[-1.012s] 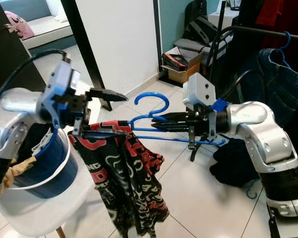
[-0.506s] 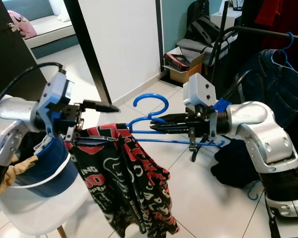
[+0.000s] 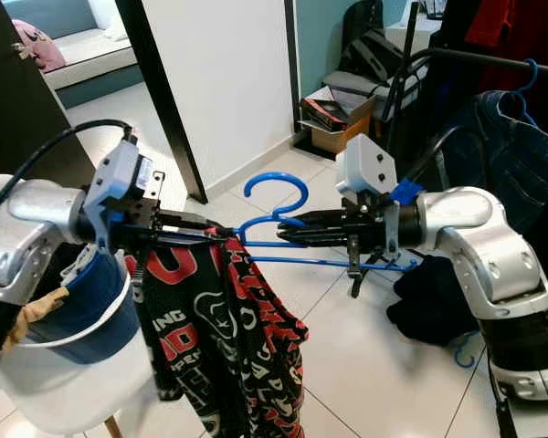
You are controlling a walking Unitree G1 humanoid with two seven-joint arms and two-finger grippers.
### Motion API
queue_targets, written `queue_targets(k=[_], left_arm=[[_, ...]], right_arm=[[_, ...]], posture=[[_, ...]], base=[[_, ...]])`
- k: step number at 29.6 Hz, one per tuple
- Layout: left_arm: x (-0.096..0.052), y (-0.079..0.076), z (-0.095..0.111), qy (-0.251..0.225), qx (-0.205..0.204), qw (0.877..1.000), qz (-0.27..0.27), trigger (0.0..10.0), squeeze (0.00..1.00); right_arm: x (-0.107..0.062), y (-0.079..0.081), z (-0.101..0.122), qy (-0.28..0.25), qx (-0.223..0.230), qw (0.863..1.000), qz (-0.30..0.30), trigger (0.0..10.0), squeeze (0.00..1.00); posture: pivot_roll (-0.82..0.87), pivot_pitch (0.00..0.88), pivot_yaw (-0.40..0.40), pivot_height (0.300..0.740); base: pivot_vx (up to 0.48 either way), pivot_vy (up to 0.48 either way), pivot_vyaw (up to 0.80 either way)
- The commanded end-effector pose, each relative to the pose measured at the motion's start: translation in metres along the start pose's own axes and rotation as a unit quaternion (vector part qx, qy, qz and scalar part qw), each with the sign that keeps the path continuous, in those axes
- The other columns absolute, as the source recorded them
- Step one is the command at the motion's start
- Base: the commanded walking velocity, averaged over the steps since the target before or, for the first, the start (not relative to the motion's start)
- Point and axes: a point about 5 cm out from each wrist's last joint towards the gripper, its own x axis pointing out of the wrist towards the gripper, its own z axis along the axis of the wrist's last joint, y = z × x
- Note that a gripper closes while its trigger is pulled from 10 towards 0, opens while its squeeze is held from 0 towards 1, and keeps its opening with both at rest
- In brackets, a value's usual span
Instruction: Hang hanger
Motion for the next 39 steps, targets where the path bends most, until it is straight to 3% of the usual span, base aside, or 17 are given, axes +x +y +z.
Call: queue_targets(k=[1, 6, 11, 12, 19, 21, 22, 25, 27, 28, 30, 31, 32, 33, 37, 38, 39], left_arm=[[0.003, -0.011, -0.019, 0.062, -0.017, 0.998, -0.025, 0.0, 0.00], [0.005, -0.011, -0.019, 0.058, -0.016, 0.998, -0.024, 0.0, 0.00], [0.007, -0.006, -0.011, 0.018, -0.019, 1.000, -0.002, 0.0, 0.00], [0.005, -0.003, -0.008, 0.001, -0.018, 1.000, 0.012, 0.0, 0.00], [-0.006, 0.007, 0.000, -0.039, -0.016, 0.997, 0.058, 0.0, 0.00], [-0.014, 0.010, -0.003, -0.033, -0.011, 0.996, 0.080, 0.0, 0.00], [-0.014, 0.010, -0.003, -0.033, -0.011, 0.996, 0.080, 0.0, 0.00], [-0.024, 0.011, -0.005, -0.034, -0.011, 0.994, 0.108, 0.0, 0.00], [-0.024, 0.011, -0.005, -0.034, -0.011, 0.994, 0.108, 0.0, 0.00], [-0.028, 0.012, -0.006, -0.038, -0.012, 0.992, 0.118, 0.0, 0.00], [-0.028, 0.012, -0.006, -0.038, -0.012, 0.992, 0.118, 0.0, 0.00], [-0.042, 0.014, -0.009, -0.049, -0.022, 0.987, 0.148, 0.0, 0.00], [-0.047, 0.015, -0.011, -0.054, -0.027, 0.985, 0.160, 0.0, 0.00], [-0.047, 0.015, -0.011, -0.054, -0.027, 0.985, 0.160, 0.0, 0.00], [-0.058, 0.019, -0.014, -0.065, -0.031, 0.979, 0.189, 0.0, 0.00], [-0.058, 0.019, -0.014, -0.065, -0.031, 0.979, 0.189, 0.0, 0.00], [-0.057, 0.021, -0.010, -0.079, -0.029, 0.978, 0.189, 0.0, 0.00]], right_arm=[[0.006, 0.004, 0.021, -0.041, -0.042, 0.998, 0.015, 10.0, 0.00], [0.007, 0.003, 0.022, -0.043, -0.043, 0.998, 0.015, 10.0, 0.00], [0.012, 0.002, 0.023, -0.052, -0.032, 0.998, 0.011, 10.0, 0.00], [0.012, 0.001, 0.023, -0.055, -0.025, 0.998, 0.008, 10.0, 1.00], [0.003, -0.003, 0.020, -0.050, -0.015, 0.998, -0.017, 10.0, 1.00], [-0.017, -0.009, 0.017, -0.040, -0.012, 0.998, -0.053, 10.0, 1.00], [-0.017, -0.009, 0.017, -0.040, -0.012, 0.998, -0.053, 10.0, 1.00], [-0.056, -0.012, 0.015, -0.023, -0.003, 0.993, -0.119, 10.0, 1.00], [-0.056, -0.012, 0.015, -0.023, -0.003, 0.993, -0.119, 10.0, 1.00], [-0.072, -0.009, 0.015, -0.018, 0.004, 0.990, -0.138, 10.0, 1.00], [-0.072, -0.009, 0.015, -0.018, 0.004, 0.990, -0.138, 10.0, 1.00], [-0.100, 0.010, 0.017, -0.040, 0.038, 0.988, -0.144, 10.0, 1.00], [-0.105, 0.018, 0.018, -0.047, 0.052, 0.989, -0.134, 10.0, 1.00], [-0.105, 0.018, 0.018, -0.047, 0.052, 0.989, -0.134, 10.0, 1.00], [-0.074, 0.067, -0.011, -0.001, 0.119, 0.993, -0.005, 10.0, 1.00], [-0.074, 0.067, -0.011, -0.001, 0.119, 0.993, -0.005, 10.0, 1.00], [-0.064, 0.073, -0.018, 0.005, 0.130, 0.991, 0.011, 10.0, 0.72]], posture=[[-0.06, 0.000, 0.070, 0.740], [-0.06, 0.000, 0.068, 0.740], [-0.07, 0.000, 0.067, 0.740], [-0.07, 0.000, 0.067, 0.740], [-0.07, 0.000, 0.062, 0.740], [-0.07, 0.000, 0.061, 0.740], [-0.07, 0.000, 0.061, 0.740], [-0.07, 0.000, 0.063, 0.740], [-0.07, 0.000, 0.063, 0.740], [-0.08, 0.000, 0.066, 0.740], [-0.08, 0.000, 0.066, 0.740], [-0.09, 0.000, 0.076, 0.740], [-0.09, 0.000, 0.076, 0.740], [-0.09, 0.000, 0.076, 0.740], [-0.10, 0.000, 0.082, 0.740], [-0.10, 0.000, 0.082, 0.740], [-0.09, 0.000, 0.084, 0.740]], base=[[0.000, 0.000, 0.00], [0.000, 0.000, 0.00], [0.000, 0.000, 0.00], [0.000, 0.000, 0.00], [0.000, 0.000, 0.00], [0.000, 0.000, 0.00], [0.000, 0.000, 0.00], [0.000, 0.000, 0.00], [0.000, 0.000, 0.00], [0.000, 0.000, 0.00], [0.000, 0.000, 0.00], [0.000, 0.000, 0.00], [0.000, 0.000, 0.00], [0.000, 0.000, 0.00], [0.000, 0.000, 0.00], [0.000, 0.000, 0.00], [0.000, 0.000, 0.00]])
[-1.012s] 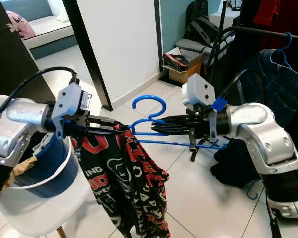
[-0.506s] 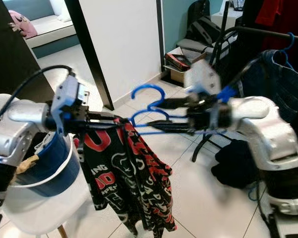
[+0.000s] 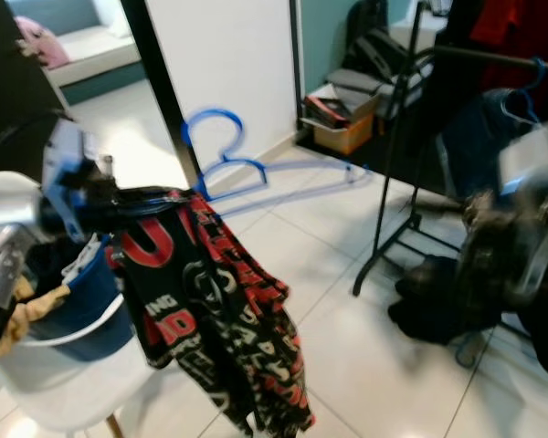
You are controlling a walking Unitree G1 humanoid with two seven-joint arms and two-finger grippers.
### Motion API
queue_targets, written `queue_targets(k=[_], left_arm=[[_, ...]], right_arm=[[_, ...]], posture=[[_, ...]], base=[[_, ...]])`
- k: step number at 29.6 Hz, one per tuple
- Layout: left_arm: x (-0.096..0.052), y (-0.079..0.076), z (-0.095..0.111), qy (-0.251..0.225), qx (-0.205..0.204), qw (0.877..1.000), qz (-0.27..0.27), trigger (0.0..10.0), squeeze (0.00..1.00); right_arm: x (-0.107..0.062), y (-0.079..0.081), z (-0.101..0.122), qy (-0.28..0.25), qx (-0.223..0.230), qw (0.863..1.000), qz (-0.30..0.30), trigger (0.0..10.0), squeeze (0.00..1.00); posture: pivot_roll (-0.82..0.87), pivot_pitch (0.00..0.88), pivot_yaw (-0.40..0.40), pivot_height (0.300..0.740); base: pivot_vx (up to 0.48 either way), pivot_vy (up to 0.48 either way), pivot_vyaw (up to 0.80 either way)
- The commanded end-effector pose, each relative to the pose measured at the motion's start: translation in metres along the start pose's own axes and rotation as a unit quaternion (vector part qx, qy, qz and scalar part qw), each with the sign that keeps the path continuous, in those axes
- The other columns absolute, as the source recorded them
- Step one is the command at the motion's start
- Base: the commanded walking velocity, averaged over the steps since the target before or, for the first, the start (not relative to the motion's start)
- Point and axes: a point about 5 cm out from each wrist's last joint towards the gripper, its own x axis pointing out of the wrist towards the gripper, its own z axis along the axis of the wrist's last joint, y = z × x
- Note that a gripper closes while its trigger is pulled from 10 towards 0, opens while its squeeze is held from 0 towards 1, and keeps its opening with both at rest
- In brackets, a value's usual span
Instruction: Hang hanger
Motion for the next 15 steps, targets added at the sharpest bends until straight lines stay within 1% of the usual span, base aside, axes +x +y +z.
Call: queue_targets(k=[1, 2, 3, 4, 5, 6, 8, 9, 10, 11, 12, 13, 14, 15], left_arm=[[0.000, 0.005, 0.014, -0.035, 0.014, 0.999, 0.009, 0.0, 0.00], [0.000, 0.005, 0.014, -0.035, 0.014, 0.999, 0.009, 0.0, 0.00], [0.003, 0.004, 0.018, -0.051, 0.013, 0.999, 0.003, 0.0, 0.00], [0.007, 0.003, 0.023, -0.065, 0.012, 0.998, -0.006, 0.0, 0.00], [0.016, -0.002, 0.033, -0.095, 0.007, 0.995, -0.029, 0.0, 0.00], [0.016, -0.002, 0.033, -0.095, 0.007, 0.995, -0.029, 0.0, 0.00], [0.022, -0.008, 0.042, -0.124, 0.001, 0.991, -0.059, 0.0, 0.00], [0.022, -0.008, 0.042, -0.124, 0.001, 0.991, -0.059, 0.0, 0.00], [0.023, -0.009, 0.043, -0.130, -0.001, 0.989, -0.064, 0.0, 0.00], [0.023, -0.009, 0.044, -0.133, -0.001, 0.989, -0.068, 1.5, 0.00], [0.023, -0.009, 0.045, -0.135, -0.001, 0.988, -0.071, 1.5, 0.00], [0.024, -0.009, 0.046, -0.136, 0.002, 0.988, -0.073, 4.7, 0.00], [0.025, -0.009, 0.047, -0.135, 0.005, 0.988, -0.073, 4.7, 0.00], [0.026, -0.009, 0.047, -0.135, 0.006, 0.988, -0.074, 6.7, 0.00]], right_arm=[[0.017, 0.009, -0.005, 0.005, 0.001, 0.999, 0.036, 10.0, 0.72], [0.017, 0.009, -0.005, 0.005, 0.001, 0.999, 0.036, 10.0, 0.72], [0.027, 0.004, -0.008, -0.007, 0.001, 1.000, 0.022, 10.0, 0.00], [0.037, -0.003, -0.009, -0.022, -0.003, 1.000, 0.000, 10.0, 0.00], [0.058, -0.018, -0.006, -0.055, -0.025, 0.997, -0.040, 10.0, 0.00], [0.058, -0.018, -0.006, -0.055, -0.025, 0.997, -0.040, 10.0, 0.00], [0.076, -0.032, 0.002, -0.099, -0.024, 0.992, -0.070, 10.0, 0.00], [0.076, -0.032, 0.002, -0.099, -0.024, 0.992, -0.070, 10.0, 0.00], [0.080, -0.032, 0.004, -0.106, -0.025, 0.992, -0.068, 10.0, 0.00], [0.086, -0.033, 0.008, -0.116, -0.027, 0.991, -0.065, 10.0, 0.00], [0.090, -0.034, 0.010, -0.123, -0.029, 0.990, -0.063, 10.0, 0.00], [0.096, -0.035, 0.013, -0.127, -0.032, 0.990, -0.058, 10.0, 0.00], [0.099, -0.036, 0.014, -0.128, -0.034, 0.990, -0.054, 10.0, 0.00], [0.101, -0.036, 0.014, -0.128, -0.035, 0.990, -0.052, 10.0, 0.00]], posture=[[-0.09, 0.000, 0.084, 0.740], [-0.09, 0.000, 0.084, 0.740], [-0.08, 0.000, 0.087, 0.740], [-0.08, 0.000, 0.087, 0.740], [-0.08, 0.000, 0.088, 0.740], [-0.08, 0.000, 0.088, 0.740], [-0.07, 0.000, 0.084, 0.740], [-0.07, 0.000, 0.084, 0.740], [-0.06, 0.000, 0.084, 0.740], [-0.06, 0.000, 0.081, 0.740], [-0.06, 0.000, 0.081, 0.740], [-0.05, 0.000, 0.075, 0.740], [-0.05, 0.000, 0.075, 0.740], [-0.05, 0.000, 0.075, 0.740]], base=[[0.000, 0.000, 0.00], [0.000, 0.000, 0.00], [0.000, 0.000, 0.00], [0.000, 0.000, 0.00], [0.000, 0.000, 0.00], [0.000, 0.000, 0.00], [0.000, 0.000, 0.00], [0.000, 0.000, 0.00], [0.000, 0.000, 0.00], [0.000, 0.000, 0.00], [0.000, 0.000, 0.00], [0.000, 0.000, 0.00], [0.000, 0.000, 0.00], [0.000, 0.000, 0.00]])
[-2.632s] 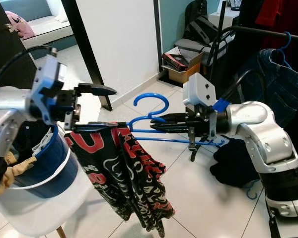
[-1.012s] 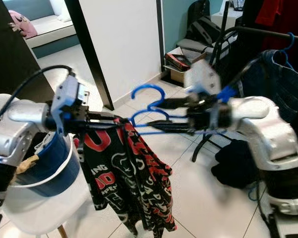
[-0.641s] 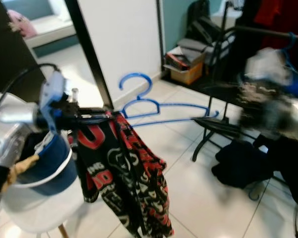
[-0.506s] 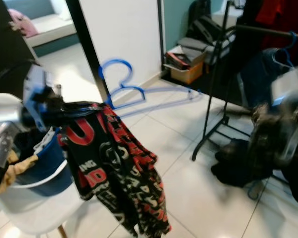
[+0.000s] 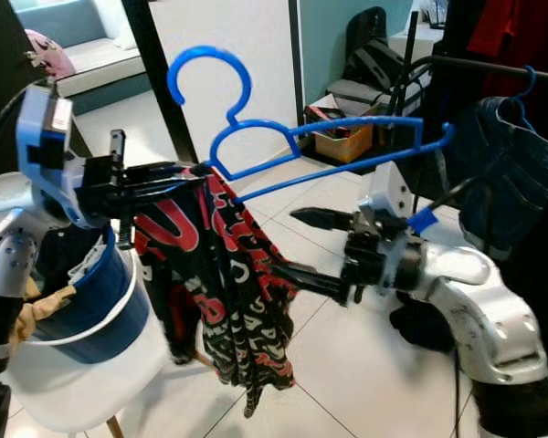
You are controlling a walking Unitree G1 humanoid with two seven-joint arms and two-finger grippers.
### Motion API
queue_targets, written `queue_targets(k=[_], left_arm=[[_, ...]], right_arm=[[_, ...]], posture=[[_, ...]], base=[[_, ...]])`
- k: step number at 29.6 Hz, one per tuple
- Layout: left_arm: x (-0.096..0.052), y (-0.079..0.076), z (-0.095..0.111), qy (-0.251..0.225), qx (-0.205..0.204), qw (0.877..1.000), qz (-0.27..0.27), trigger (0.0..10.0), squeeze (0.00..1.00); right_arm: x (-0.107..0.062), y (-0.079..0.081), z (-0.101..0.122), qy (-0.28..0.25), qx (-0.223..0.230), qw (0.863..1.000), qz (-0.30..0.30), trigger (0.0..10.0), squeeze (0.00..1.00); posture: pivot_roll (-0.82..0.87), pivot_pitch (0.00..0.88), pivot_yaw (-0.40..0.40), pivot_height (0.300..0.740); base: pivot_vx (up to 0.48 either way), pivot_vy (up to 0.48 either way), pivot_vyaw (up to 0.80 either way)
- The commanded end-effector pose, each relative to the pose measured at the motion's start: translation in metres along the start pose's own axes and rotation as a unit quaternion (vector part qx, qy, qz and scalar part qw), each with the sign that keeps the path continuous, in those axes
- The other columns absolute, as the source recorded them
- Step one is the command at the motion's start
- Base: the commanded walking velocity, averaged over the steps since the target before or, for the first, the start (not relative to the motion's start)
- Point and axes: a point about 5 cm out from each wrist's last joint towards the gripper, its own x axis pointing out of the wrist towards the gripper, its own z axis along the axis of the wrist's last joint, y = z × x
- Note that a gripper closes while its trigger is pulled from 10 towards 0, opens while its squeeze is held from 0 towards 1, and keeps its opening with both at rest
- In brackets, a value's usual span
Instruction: Hang hanger
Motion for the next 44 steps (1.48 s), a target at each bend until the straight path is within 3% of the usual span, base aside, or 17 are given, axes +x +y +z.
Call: queue_targets(k=[1, 3, 4, 5, 10, 19, 21, 22, 23, 24, 31, 35, 36, 37, 38, 40, 44], left_arm=[[0.001, 0.003, 0.009, -0.010, 0.016, 1.000, -0.004, 6.7, 0.00], [0.003, 0.003, 0.010, -0.012, 0.019, 1.000, -0.004, 6.7, 0.00], [0.005, 0.005, 0.012, -0.013, 0.024, 1.000, -0.004, 8.4, 0.00], [0.007, 0.006, 0.014, -0.016, 0.028, 0.999, -0.004, 8.9, 0.00], [0.015, 0.008, 0.020, -0.032, 0.035, 0.999, -0.001, 8.8, 0.00], [0.032, 0.008, 0.036, -0.068, 0.054, 0.996, -0.020, 8.2, 0.00], [0.032, 0.009, 0.039, -0.068, 0.060, 0.996, -0.023, 8.1, 0.00], [0.031, 0.010, 0.041, -0.067, 0.064, 0.995, -0.024, 7.9, 0.00], [0.031, 0.010, 0.041, -0.067, 0.064, 0.995, -0.024, 7.9, 0.00], [0.028, 0.013, 0.044, -0.062, 0.071, 0.995, -0.023, 7.8, 0.00], [0.019, 0.016, 0.049, -0.044, 0.083, 0.995, -0.020, 7.5, 0.00], [0.015, 0.016, 0.047, -0.032, 0.081, 0.996, -0.024, 7.6, 0.00], [0.014, 0.016, 0.046, -0.028, 0.080, 0.996, -0.025, 7.7, 0.00], [0.013, 0.015, 0.042, -0.019, 0.077, 0.996, -0.027, 7.8, 0.00], [0.011, 0.013, 0.036, -0.005, 0.072, 0.997, -0.027, 7.8, 0.00], [0.010, 0.013, 0.033, 0.000, 0.070, 0.997, -0.026, 7.8, 0.00], [0.003, 0.014, 0.024, 0.016, 0.062, 0.998, -0.013, 7.8, 0.00]], right_arm=[[0.005, 0.001, -0.003, 0.002, 0.000, 1.000, 0.006, 10.0, 0.00], [0.009, 0.002, -0.003, 0.006, -0.003, 1.000, 0.017, 10.0, 0.00], [0.011, 0.004, -0.004, 0.012, -0.005, 0.999, 0.032, 10.0, 0.00], [0.013, 0.009, -0.007, 0.031, -0.008, 0.998, 0.059, 10.0, 0.00], [0.009, 0.023, -0.017, 0.082, -0.006, 0.989, 0.124, 10.0, 0.00], [0.008, 0.016, -0.029, 0.147, -0.015, 0.984, 0.101, 10.0, 0.00], [0.004, 0.015, -0.038, 0.194, -0.026, 0.975, 0.101, 10.0, 0.00], [-0.003, 0.013, -0.048, 0.241, -0.034, 0.965, 0.098, 10.0, 0.00], [-0.003, 0.013, -0.048, 0.241, -0.034, 0.965, 0.098, 10.0, 0.00], [-0.018, 0.008, -0.060, 0.312, -0.046, 0.945, 0.091, 10.0, 0.00], [-0.051, -0.005, -0.065, 0.385, -0.048, 0.920, 0.055, 10.0, 0.00], [-0.061, -0.010, -0.062, 0.393, -0.050, 0.917, 0.040, 10.0, 0.00], [-0.063, -0.012, -0.061, 0.394, -0.051, 0.917, 0.035, 8.5, 0.00], [-0.064, -0.014, -0.058, 0.386, -0.053, 0.921, 0.027, 3.4, 0.00], [-0.065, -0.018, -0.053, 0.362, -0.051, 0.931, 0.015, 0.0, 0.00], [-0.065, -0.020, -0.051, 0.350, -0.048, 0.935, 0.010, 0.0, 0.00], [-0.067, -0.025, -0.033, 0.279, -0.041, 0.959, -0.013, 0.0, 0.00]], posture=[[-0.05, 0.000, 0.075, 0.740], [-0.04, 0.000, 0.073, 0.740], [-0.04, 0.000, 0.072, 0.740], [-0.04, 0.000, 0.072, 0.740], [-0.05, 0.000, 0.074, 0.740], [-0.05, 0.000, 0.078, 0.740], [-0.05, 0.000, 0.078, 0.740], [-0.05, 0.000, 0.078, 0.740], [-0.05, 0.000, 0.078, 0.740], [-0.05, 0.000, 0.076, 0.740], [-0.05, 0.000, 0.071, 0.740], [-0.06, 0.000, 0.070, 0.740], [-0.06, 0.000, 0.070, 0.740], [-0.06, 0.000, 0.070, 0.740], [-0.06, 0.000, 0.070, 0.740], [-0.06, 0.000, 0.070, 0.740], [-0.06, 0.000, 0.068, 0.740]], base=[[0.000, 0.000, 0.00], [0.000, 0.000, 0.00], [0.000, 0.000, 0.00], [0.000, 0.000, 0.00], [0.000, 0.000, 0.00], [0.000, 0.000, 0.00], [0.000, 0.000, 0.00], [0.000, 0.000, 0.00], [0.000, 0.000, 0.00], [0.000, 0.000, 0.00], [0.000, 0.000, 0.00], [0.000, 0.000, 0.00], [0.000, 0.000, 0.00], [0.000, 0.000, 0.00], [0.000, 0.000, 0.00], [0.000, 0.000, 0.00], [0.000, 0.000, 0.00]])
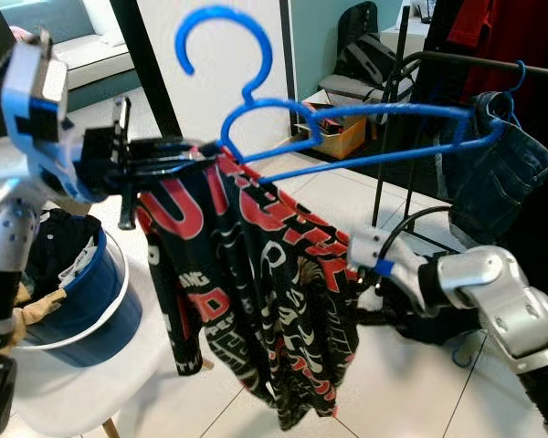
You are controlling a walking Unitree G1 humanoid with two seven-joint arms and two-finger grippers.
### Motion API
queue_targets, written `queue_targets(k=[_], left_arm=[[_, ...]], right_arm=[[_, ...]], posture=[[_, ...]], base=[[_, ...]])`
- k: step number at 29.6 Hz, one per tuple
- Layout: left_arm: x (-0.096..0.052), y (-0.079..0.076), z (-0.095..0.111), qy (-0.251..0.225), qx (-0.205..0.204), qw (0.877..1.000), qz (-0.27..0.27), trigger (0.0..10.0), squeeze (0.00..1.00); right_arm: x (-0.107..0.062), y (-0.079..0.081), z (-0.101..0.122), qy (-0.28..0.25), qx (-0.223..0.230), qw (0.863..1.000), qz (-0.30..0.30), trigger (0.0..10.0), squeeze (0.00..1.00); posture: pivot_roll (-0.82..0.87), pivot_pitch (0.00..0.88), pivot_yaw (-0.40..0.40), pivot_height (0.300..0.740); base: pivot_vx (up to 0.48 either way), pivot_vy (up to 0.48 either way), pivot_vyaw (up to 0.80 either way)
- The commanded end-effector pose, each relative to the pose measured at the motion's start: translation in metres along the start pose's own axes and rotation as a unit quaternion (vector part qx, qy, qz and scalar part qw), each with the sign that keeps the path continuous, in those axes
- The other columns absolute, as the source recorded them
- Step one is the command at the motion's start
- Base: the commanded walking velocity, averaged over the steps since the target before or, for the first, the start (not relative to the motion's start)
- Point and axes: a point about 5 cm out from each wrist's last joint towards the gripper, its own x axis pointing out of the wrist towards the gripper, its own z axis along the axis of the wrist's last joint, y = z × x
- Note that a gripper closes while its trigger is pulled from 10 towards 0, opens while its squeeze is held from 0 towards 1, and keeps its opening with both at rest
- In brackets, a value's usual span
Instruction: Hang hanger
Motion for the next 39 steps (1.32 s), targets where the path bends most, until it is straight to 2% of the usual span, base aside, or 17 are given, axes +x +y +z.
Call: queue_targets(k=[1, 5, 8, 12, 17, 18, 20, 21, 22, 23, 25, 27, 31, 36, 37, 38, 39], left_arm=[[-0.011, 0.002, 0.002, 0.014, 0.012, 1.000, 0.015, 7.8, 0.00], [-0.020, 0.001, -0.006, 0.027, 0.004, 0.999, 0.035, 7.7, 0.00], [-0.025, 0.001, -0.007, 0.031, 0.002, 0.998, 0.046, 7.7, 0.00], [-0.029, 0.001, -0.006, 0.033, 0.004, 0.998, 0.055, 7.7, 0.00], [-0.025, 0.001, 0.000, 0.016, 0.012, 0.999, 0.049, 7.6, 0.00], [-0.021, 0.001, 0.003, 0.009, 0.014, 0.999, 0.042, 7.6, 0.00], [-0.016, -0.001, 0.006, 0.002, 0.017, 0.999, 0.031, 7.5, 0.00], [-0.014, -0.001, 0.008, -0.002, 0.020, 1.000, 0.023, 7.6, 0.00], [-0.014, -0.001, 0.008, -0.002, 0.020, 1.000, 0.023, 7.6, 0.00], [-0.013, -0.001, 0.010, -0.004, 0.021, 1.000, 0.018, 7.6, 0.00], [-0.013, -0.001, 0.010, -0.004, 0.021, 1.000, 0.018, 7.6, 0.00], [-0.012, 0.000, 0.014, -0.009, 0.025, 1.000, 0.011, 7.6, 0.00], [-0.011, 0.001, 0.016, -0.010, 0.027, 1.000, 0.005, 7.7, 0.00], [-0.010, 0.001, 0.016, -0.011, 0.028, 1.000, 0.002, 7.6, 0.00], [-0.008, 0.001, 0.016, -0.015, 0.028, 1.000, 0.002, 7.5, 0.00], [-0.008, 0.001, 0.016, -0.015, 0.028, 1.000, 0.002, 7.5, 0.00], [-0.005, 0.001, 0.017, -0.022, 0.028, 0.999, 0.001, 7.5, 0.00]], right_arm=[[-0.007, -0.004, 0.006, -0.040, 0.008, 0.999, -0.014, 0.0, 0.00], [-0.034, -0.015, 0.024, -0.156, 0.033, 0.986, -0.050, 0.0, 0.00], [-0.047, -0.017, 0.027, -0.182, 0.038, 0.981, -0.057, 0.0, 0.00], [-0.052, -0.013, 0.017, -0.163, 0.048, 0.985, -0.043, 0.0, 0.00], [-0.034, -0.008, 0.003, -0.123, 0.063, 0.990, -0.037, 0.0, 0.00], [-0.025, -0.009, 0.000, -0.123, 0.077, 0.988, -0.045, 10.0, 0.00], [-0.013, -0.010, -0.003, -0.139, 0.106, 0.983, -0.056, 10.0, 0.00], [-0.006, -0.012, 0.003, -0.190, 0.139, 0.970, -0.059, 10.0, 1.00], [-0.006, -0.012, 0.003, -0.190, 0.139, 0.970, -0.059, 10.0, 1.00], [-0.003, -0.014, 0.007, -0.225, 0.161, 0.959, -0.058, 10.0, 1.00], [-0.003, -0.014, 0.007, -0.225, 0.161, 0.959, -0.058, 10.0, 1.00], [0.007, -0.012, 0.019, -0.293, 0.190, 0.936, -0.039, 10.0, 1.00], [0.017, -0.007, 0.028, -0.309, 0.190, 0.932, -0.017, 10.0, 1.00], [0.024, -0.003, 0.032, -0.301, 0.184, 0.936, -0.003, 10.0, 1.00], [0.029, 0.002, 0.037, -0.293, 0.176, 0.940, 0.012, 10.0, 0.73], [0.029, 0.002, 0.037, -0.293, 0.176, 0.940, 0.012, 10.0, 0.73], [0.035, 0.006, 0.042, -0.285, 0.169, 0.943, 0.022, 10.0, 0.07]], posture=[[-0.06, 0.000, 0.068, 0.740], [-0.07, 0.000, 0.064, 0.740], [-0.07, 0.000, 0.062, 0.740], [-0.07, 0.000, 0.056, 0.740], [-0.07, 0.000, 0.056, 0.740], [-0.06, 0.000, 0.057, 0.740], [-0.06, 0.000, 0.057, 0.740], [-0.06, 0.000, 0.064, 0.740], [-0.06, 0.000, 0.064, 0.740], [-0.06, 0.000, 0.064, 0.740], [-0.06, 0.000, 0.064, 0.740], [-0.06, 0.000, 0.068, 0.740], [-0.06, 0.000, 0.073, 0.740], [-0.06, 0.000, 0.076, 0.740], [-0.06, 0.000, 0.076, 0.740], [-0.06, 0.000, 0.076, 0.740], [-0.06, 0.000, 0.077, 0.740]], base=[[0.000, 0.000, 0.00], [0.000, 0.000, 0.00], [0.000, 0.000, 0.00], [0.000, 0.000, 0.00], [0.000, 0.000, 0.00], [0.000, 0.000, 0.00], [0.000, 0.000, 0.00], [0.000, 0.000, 0.00], [0.000, 0.000, 0.00], [0.000, 0.000, 0.00], [0.000, 0.000, 0.00], [0.000, 0.000, 0.00], [0.000, 0.000, 0.00], [0.000, 0.000, 0.00], [0.000, 0.000, 0.00], [0.000, 0.000, 0.00], [0.000, 0.000, 0.00]])
